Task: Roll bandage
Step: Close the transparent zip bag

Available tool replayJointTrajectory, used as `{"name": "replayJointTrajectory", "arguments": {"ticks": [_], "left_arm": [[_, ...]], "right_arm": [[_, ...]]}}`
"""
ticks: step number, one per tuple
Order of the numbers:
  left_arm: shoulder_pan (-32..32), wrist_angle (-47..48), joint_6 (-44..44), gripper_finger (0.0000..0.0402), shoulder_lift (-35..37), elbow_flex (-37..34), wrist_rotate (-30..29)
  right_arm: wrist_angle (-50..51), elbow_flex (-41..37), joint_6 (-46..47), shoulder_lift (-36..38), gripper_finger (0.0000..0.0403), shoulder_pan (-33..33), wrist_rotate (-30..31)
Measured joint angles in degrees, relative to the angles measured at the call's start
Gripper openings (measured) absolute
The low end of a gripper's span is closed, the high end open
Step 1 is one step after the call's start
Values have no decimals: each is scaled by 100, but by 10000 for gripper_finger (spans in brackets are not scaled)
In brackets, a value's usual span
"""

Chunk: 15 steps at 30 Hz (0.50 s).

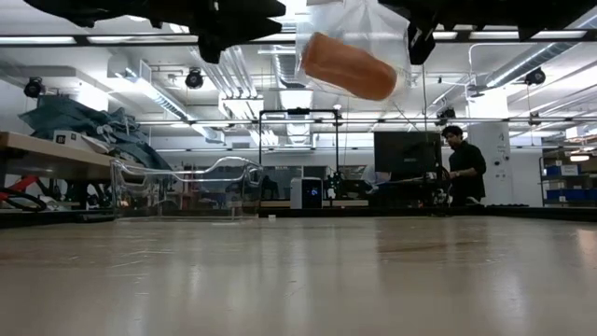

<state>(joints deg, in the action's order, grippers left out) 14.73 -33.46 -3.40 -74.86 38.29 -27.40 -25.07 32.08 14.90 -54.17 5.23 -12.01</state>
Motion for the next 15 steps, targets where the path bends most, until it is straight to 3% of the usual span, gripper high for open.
{"name": "replayJointTrajectory", "arguments": {"ticks": [15], "left_arm": [[-119, -104, 430, 180, -865, 771, -55]], "right_arm": [[-119, 2, 19, -186, 0, -35, -1]]}}
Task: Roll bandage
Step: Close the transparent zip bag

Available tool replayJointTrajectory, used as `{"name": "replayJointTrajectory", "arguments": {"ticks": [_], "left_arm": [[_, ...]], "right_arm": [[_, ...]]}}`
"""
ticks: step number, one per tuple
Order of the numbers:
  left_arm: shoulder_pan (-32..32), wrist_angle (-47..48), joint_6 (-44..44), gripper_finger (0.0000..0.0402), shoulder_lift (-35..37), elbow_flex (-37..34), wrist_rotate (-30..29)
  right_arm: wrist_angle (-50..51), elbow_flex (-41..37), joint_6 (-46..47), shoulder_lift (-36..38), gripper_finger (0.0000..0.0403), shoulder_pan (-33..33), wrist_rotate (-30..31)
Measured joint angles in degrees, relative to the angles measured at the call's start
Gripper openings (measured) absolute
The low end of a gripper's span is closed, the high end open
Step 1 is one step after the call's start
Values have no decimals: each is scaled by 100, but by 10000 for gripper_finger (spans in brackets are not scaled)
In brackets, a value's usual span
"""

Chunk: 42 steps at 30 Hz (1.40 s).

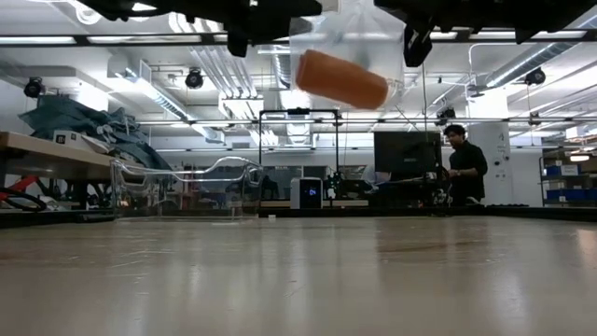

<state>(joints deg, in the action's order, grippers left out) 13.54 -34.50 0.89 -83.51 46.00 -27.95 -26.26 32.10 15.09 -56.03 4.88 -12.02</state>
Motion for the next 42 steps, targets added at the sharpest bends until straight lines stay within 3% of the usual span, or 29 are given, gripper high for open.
{"name": "replayJointTrajectory", "arguments": {"ticks": [5, 7, 10, 12, 18, 26, 33, 42], "left_arm": [[-70, 6, 250, 155, -268, 245, -285], [-68, 6, 517, 122, -327, 318, -464], [-61, 20, 712, 38, -331, 350, -511], [-61, 36, 721, 13, -329, 347, -515], [-46, 391, 653, 2, -301, 367, -603], [-20, 1063, 351, 0, -262, 371, -470], [-20, 1779, 131, 0, -260, 523, 5], [-20, 1952, 103, 0, -255, 686, 9]], "right_arm": [[-26, 0, -4, 0, 0, -25, -9], [-3, 0, -6, 0, 0, -25, -8], [119, 0, -16, 0, 0, -23, -6], [205, 0, -169, 0, 1, -23, -1], [476, 0, -809, 9, 38, -23, 301], [1216, 2, -1405, 253, 110, -23, 1164], [1111, 6, -1849, 223, 143, -248, 592], [411, 242, -2351, -508, 154, -833, 604]]}}
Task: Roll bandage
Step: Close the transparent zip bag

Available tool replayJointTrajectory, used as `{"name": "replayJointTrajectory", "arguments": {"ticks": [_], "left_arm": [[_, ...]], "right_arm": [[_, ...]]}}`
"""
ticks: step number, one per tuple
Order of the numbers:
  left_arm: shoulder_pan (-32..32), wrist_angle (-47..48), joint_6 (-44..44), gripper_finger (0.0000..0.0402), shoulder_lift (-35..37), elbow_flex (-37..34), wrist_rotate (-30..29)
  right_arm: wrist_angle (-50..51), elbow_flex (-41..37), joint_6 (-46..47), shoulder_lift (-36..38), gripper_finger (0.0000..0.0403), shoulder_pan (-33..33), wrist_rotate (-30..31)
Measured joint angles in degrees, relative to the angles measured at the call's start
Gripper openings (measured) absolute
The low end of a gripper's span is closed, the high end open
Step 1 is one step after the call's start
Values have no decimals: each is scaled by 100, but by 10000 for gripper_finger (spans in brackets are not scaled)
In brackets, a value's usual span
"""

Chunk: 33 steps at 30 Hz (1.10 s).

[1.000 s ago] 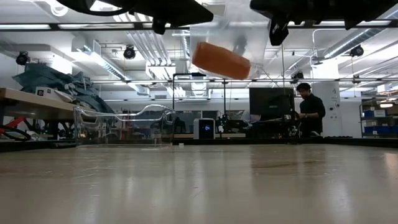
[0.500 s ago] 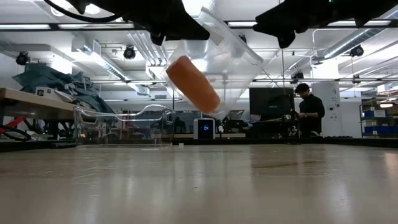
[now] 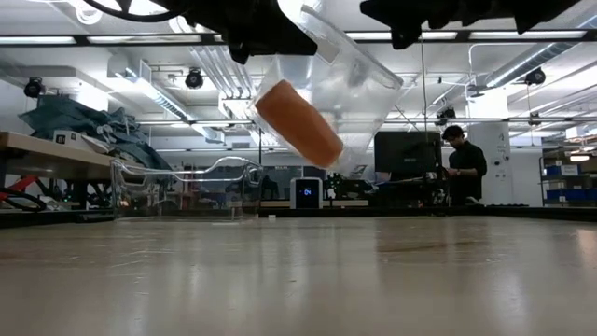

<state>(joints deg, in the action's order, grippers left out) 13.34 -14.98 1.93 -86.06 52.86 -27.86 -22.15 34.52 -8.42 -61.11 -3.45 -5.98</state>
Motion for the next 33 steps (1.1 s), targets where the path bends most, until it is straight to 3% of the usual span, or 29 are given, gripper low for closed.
{"name": "replayJointTrajectory", "arguments": {"ticks": [12, 23, 27, 33], "left_arm": [[13, 104, -122, 0, 0, 0, 224], [13, 146, -137, 0, 0, 0, 467], [13, 136, -159, 0, 0, 0, 477], [13, 148, -163, 0, 0, -1, 490]], "right_arm": [[107, 689, -42, -1192, 149, -128, 37], [597, 972, -74, -1446, 139, -130, 363], [559, 971, -84, -1502, 108, -130, 410], [574, 1046, -118, -1602, 10, -130, 421]]}}
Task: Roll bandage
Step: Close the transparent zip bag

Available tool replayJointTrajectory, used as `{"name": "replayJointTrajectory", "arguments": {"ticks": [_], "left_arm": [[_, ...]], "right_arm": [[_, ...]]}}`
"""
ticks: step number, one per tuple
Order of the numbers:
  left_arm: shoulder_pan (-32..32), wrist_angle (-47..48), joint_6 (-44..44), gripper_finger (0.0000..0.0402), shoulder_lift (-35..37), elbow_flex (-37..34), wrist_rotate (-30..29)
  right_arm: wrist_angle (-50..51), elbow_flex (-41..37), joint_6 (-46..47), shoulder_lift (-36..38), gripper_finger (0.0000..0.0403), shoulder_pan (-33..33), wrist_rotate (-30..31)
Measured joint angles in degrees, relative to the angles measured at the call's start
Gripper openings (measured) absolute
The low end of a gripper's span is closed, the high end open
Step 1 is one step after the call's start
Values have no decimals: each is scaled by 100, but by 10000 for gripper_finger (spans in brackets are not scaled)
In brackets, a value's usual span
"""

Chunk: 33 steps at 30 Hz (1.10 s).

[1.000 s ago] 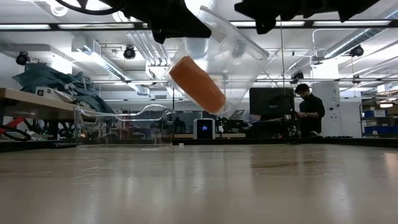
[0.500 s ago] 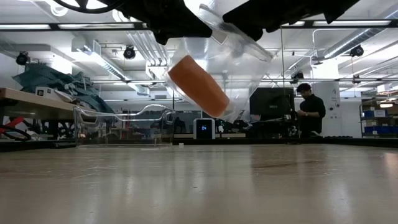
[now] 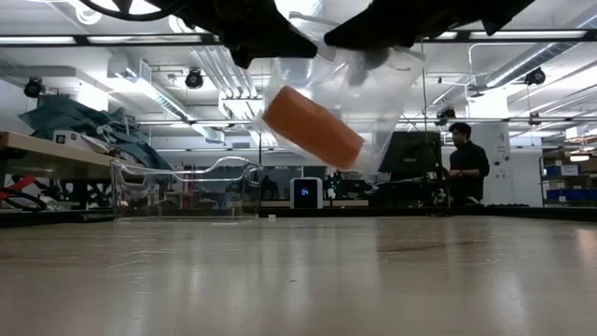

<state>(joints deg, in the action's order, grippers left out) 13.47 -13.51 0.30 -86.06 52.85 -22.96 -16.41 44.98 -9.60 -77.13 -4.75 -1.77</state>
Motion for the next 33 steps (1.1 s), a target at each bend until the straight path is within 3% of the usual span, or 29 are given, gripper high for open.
{"name": "replayJointTrajectory", "arguments": {"ticks": [13, 23, 33], "left_arm": [[90, 284, -87, 0, 0, -1, 1], [98, 320, -878, 3, 113, -4, 2], [87, 734, -1167, 91, 262, -8, -319]], "right_arm": [[136, 27, 1107, 405, 1, 12, 179], [336, 28, 980, 446, 0, 15, 387], [478, 30, 852, 492, 0, 2, 395]]}}
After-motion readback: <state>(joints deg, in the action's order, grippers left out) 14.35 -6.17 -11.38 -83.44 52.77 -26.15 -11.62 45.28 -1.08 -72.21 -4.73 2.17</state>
